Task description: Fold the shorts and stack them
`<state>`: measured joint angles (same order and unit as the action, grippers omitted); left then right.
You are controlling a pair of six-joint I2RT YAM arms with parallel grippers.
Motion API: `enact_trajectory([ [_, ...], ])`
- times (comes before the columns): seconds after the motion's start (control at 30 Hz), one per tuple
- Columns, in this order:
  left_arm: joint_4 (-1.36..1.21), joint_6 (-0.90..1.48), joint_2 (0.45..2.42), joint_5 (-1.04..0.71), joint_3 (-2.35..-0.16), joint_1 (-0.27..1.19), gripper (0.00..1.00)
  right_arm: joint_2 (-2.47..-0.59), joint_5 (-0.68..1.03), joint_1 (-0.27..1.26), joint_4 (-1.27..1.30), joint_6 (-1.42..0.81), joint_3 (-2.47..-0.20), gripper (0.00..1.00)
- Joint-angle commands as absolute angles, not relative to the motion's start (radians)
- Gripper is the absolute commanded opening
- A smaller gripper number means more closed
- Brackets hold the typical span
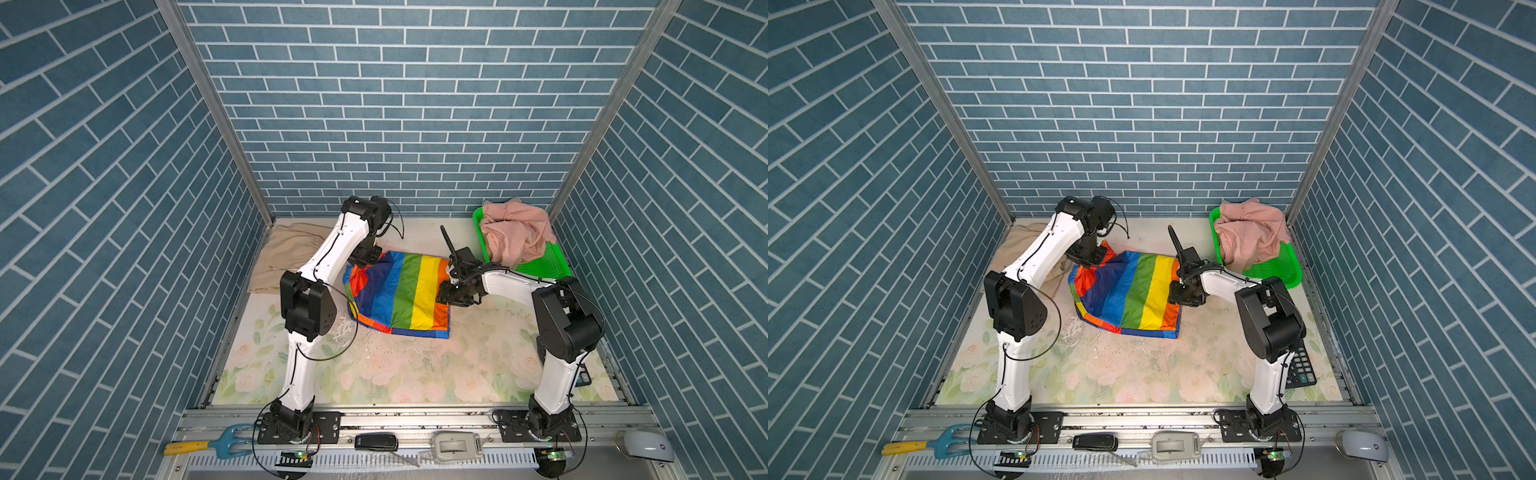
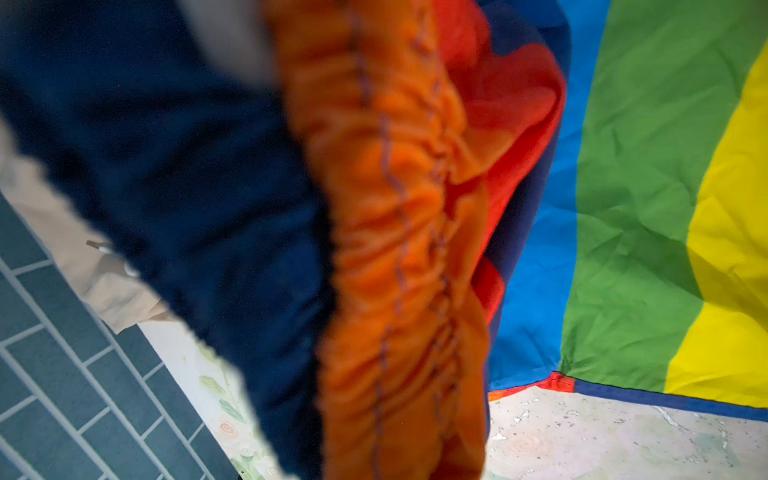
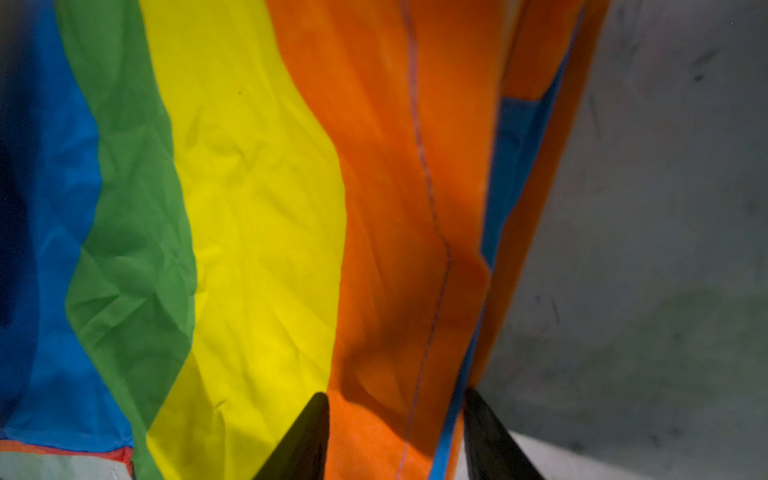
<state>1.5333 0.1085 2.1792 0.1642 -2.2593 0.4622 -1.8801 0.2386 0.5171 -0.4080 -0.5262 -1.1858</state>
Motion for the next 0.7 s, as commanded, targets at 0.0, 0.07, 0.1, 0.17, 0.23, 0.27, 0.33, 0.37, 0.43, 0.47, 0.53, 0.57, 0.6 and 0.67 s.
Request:
enact_trajectory([
  [0.0, 1.565, 0.136, 2.222, 0.143, -2.308, 0.511, 0.00, -1.908, 0.252, 0.522, -0.407, -0.534, -1.197, 0.49],
  [0.07, 1.569, 0.147, 2.244, 0.126, -2.331, 0.528, 0.00, -1.911, 0.258, 0.523, -0.402, -0.535, -1.195, 0.47],
  [0.1, 1.568, 0.152, 2.254, 0.110, -2.340, 0.538, 0.00, -1.913, 0.262, 0.524, -0.395, -0.537, -1.192, 0.46],
  [0.17, 1.561, 0.165, 2.272, 0.076, -2.353, 0.555, 0.00, -1.916, 0.265, 0.526, -0.387, -0.540, -1.188, 0.46],
  [0.23, 1.535, 0.176, 2.284, 0.025, -2.348, 0.567, 0.00, -1.920, 0.270, 0.526, -0.379, -0.543, -1.183, 0.45],
  [0.27, 1.520, 0.181, 2.293, 0.006, -2.347, 0.573, 0.00, -1.923, 0.275, 0.526, -0.374, -0.546, -1.180, 0.45],
  [0.33, 1.499, 0.194, 2.309, -0.034, -2.343, 0.577, 0.00, -1.924, 0.282, 0.529, -0.364, -0.550, -1.177, 0.44],
  [0.37, 1.484, 0.199, 2.314, -0.051, -2.339, 0.578, 0.00, -1.924, 0.284, 0.531, -0.361, -0.552, -1.173, 0.44],
  [0.43, 1.462, 0.213, 2.322, -0.058, -2.335, 0.577, 0.00, -1.921, 0.288, 0.534, -0.354, -0.554, -1.165, 0.44],
  [0.47, 1.452, 0.218, 2.326, -0.062, -2.335, 0.578, 0.00, -1.921, 0.290, 0.534, -0.350, -0.556, -1.160, 0.44],
  [0.53, 1.432, 0.230, 2.331, -0.083, -2.330, 0.578, 0.00, -1.921, 0.298, 0.533, -0.338, -0.560, -1.152, 0.44],
  [0.57, 1.414, 0.237, 2.331, -0.102, -2.319, 0.578, 0.00, -1.922, 0.301, 0.534, -0.334, -0.561, -1.149, 0.44],
  [0.6, 1.393, 0.245, 2.327, -0.123, -2.300, 0.579, 0.00, -1.922, 0.304, 0.534, -0.330, -0.564, -1.146, 0.44],
  [0.67, 1.340, 0.265, 2.320, -0.164, -2.261, 0.579, 0.00, -1.920, 0.311, 0.534, -0.321, -0.570, -1.140, 0.44],
])
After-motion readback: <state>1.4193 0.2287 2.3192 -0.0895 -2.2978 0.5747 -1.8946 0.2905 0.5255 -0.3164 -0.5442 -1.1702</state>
